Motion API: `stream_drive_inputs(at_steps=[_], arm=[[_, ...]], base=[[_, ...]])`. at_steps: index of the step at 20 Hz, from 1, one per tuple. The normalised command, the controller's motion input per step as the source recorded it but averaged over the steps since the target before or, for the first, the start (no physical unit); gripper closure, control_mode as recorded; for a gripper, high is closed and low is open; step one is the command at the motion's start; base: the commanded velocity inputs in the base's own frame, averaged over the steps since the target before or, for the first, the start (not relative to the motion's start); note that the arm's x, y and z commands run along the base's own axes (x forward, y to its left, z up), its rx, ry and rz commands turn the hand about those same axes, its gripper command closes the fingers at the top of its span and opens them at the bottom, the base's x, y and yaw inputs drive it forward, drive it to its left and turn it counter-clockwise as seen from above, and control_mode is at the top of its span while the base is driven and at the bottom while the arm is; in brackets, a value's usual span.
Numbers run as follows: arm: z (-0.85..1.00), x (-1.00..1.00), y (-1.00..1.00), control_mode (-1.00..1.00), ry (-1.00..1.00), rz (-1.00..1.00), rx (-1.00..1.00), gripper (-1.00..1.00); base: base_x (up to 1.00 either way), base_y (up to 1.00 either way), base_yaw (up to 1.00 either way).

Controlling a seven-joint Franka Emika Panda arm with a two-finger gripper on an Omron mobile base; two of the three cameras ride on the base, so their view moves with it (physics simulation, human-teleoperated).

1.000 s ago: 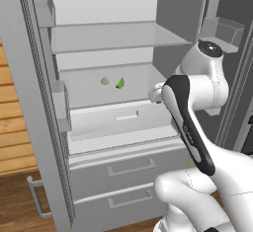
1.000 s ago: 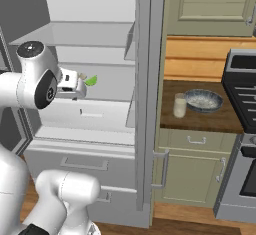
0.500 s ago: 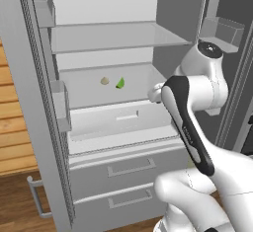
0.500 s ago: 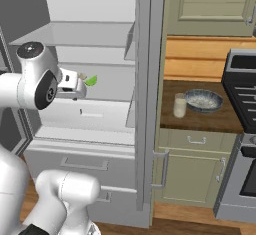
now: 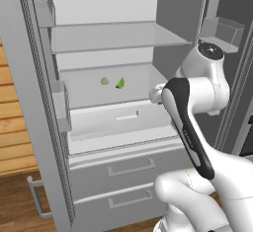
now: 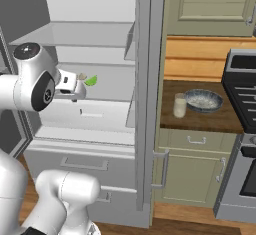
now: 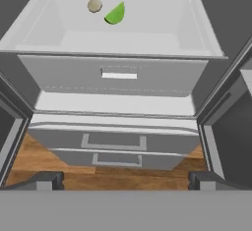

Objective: Grab a lemon wedge from the fridge and one ice cube from the ice bowl, and put them in the glass of lemonade.

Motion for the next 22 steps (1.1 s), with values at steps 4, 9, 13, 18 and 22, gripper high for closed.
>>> stream_drive_inputs(at_steps=[4, 9, 13, 18, 22], arm=[[0.0, 0.0, 0.0, -1.0, 0.0, -0.02, 0.0, -1.0], [0.0, 0.0, 0.0, 1.0, 0.02, -0.01, 0.0, -1.0], [0.0, 0.0, 0.0, 1.0, 0.0, 0.0, 0.0, -1.0], [0.0, 0.0, 0.0, 1.0, 0.0, 0.0, 0.0, -1.0], [0.0, 0.0, 0.0, 1.0, 0.0, 0.0, 0.0, -1.0]], base=[[0.0, 0.0, 0.0], [0.03, 0.0, -0.01], [0.51, 0.23, -0.06], [0.5, 0.2, -0.07], [0.57, 0.31, -0.1]])
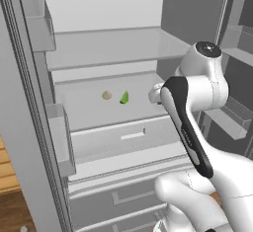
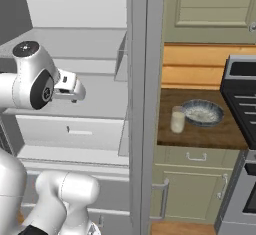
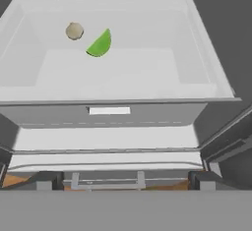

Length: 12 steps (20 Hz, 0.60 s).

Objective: Grab a lemon wedge from the fridge and one ice cube from the ice bowl, and put them in the glass of lemonade.

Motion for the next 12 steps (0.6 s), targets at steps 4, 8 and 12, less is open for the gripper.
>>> stream_drive_inputs(at_steps=[4, 8, 12], arm=[[0.0, 0.0, 0.0, 1.0, 0.0, 0.0, 0.0, -1.0], [-0.18, 0.0, 0.0, -1.0, -0.01, -0.03, 0.01, -1.0], [-0.58, 0.0, 0.04, -1.0, -0.1, -0.05, 0.07, -1.0]], base=[[0.44, 0.19, -0.1], [0.04, 0.01, -0.03], [0.0, 0.0, 0.0]])
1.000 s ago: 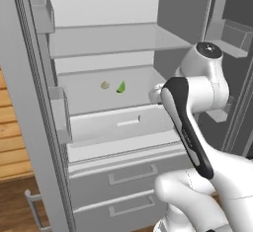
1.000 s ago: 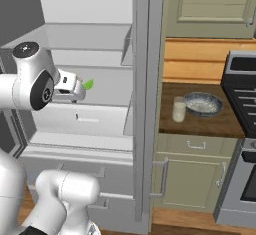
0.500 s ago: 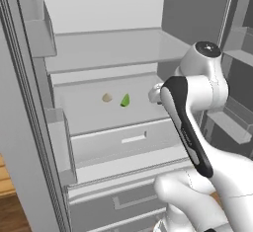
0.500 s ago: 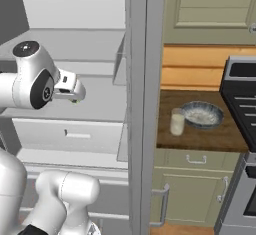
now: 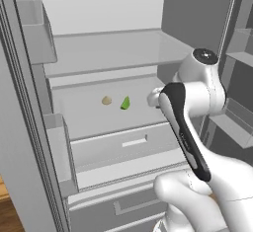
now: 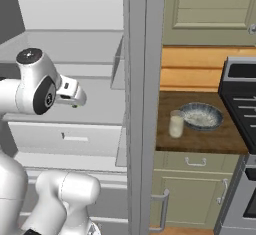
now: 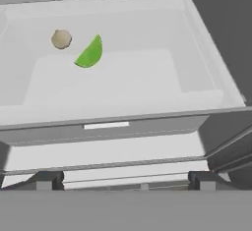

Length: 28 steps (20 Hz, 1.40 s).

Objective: Grab a lemon wedge from the fridge and one ice cube from the ice bowl, and put them in the glass of lemonade.

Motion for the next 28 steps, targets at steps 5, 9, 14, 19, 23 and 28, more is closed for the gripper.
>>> stream_drive_inputs(at_steps=[5, 9, 14, 19, 23, 28], arm=[[-0.46, 0.06, 0.25, -1.0, -0.18, -0.09, 0.07, -1.0], [-0.33, 0.52, 0.38, -1.0, -0.14, -0.09, 0.01, -1.0], [-0.05, 0.33, 0.18, -1.0, 0.1, -0.07, -0.01, -1.0], [-0.14, 0.39, 0.56, -1.0, 0.03, -0.07, -0.01, -1.0], [-0.01, 0.65, 0.66, -1.0, 0.1, -0.06, -0.02, -1.0], [-0.07, 0.63, 0.16, -1.0, 0.15, -0.01, -0.04, -1.0]], base=[[0.0, 0.0, 0.0], [0.0, 0.0, 0.0], [0.0, 0.0, 0.0], [0.0, 0.0, 0.0], [0.0, 0.0, 0.0], [0.0, 0.0, 0.0]])
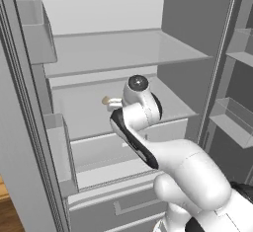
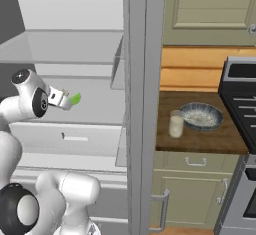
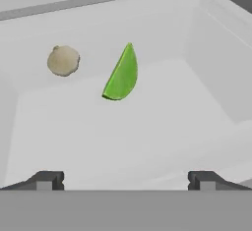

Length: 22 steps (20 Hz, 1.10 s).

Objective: Grab a lemon wedge from the fridge and one ice cube from the ice bowl, and put them in the glass of lemonade.

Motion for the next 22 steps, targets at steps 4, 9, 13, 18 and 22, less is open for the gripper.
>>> stream_drive_inputs(at_steps=[4, 9, 13, 18, 22], arm=[[-0.22, 0.47, 0.0, -1.0, 0.15, 0.0, -0.02, -1.0], [-0.41, 0.13, 0.0, -1.0, 0.03, 0.0, -0.01, -1.0], [-0.49, 0.22, 0.0, -1.0, 0.0, 0.0, 0.0, -1.0], [-0.15, 0.32, 0.0, -1.0, 0.0, 0.0, 0.0, -1.0], [0.04, 0.2, 0.0, -1.0, -0.01, 0.0, 0.0, -1.0]], base=[[0.0, 0.0, 0.0], [0.0, 0.0, 0.0], [0.0, 0.0, 0.0], [0.0, 0.0, 0.0], [0.0, 0.0, 0.0]])
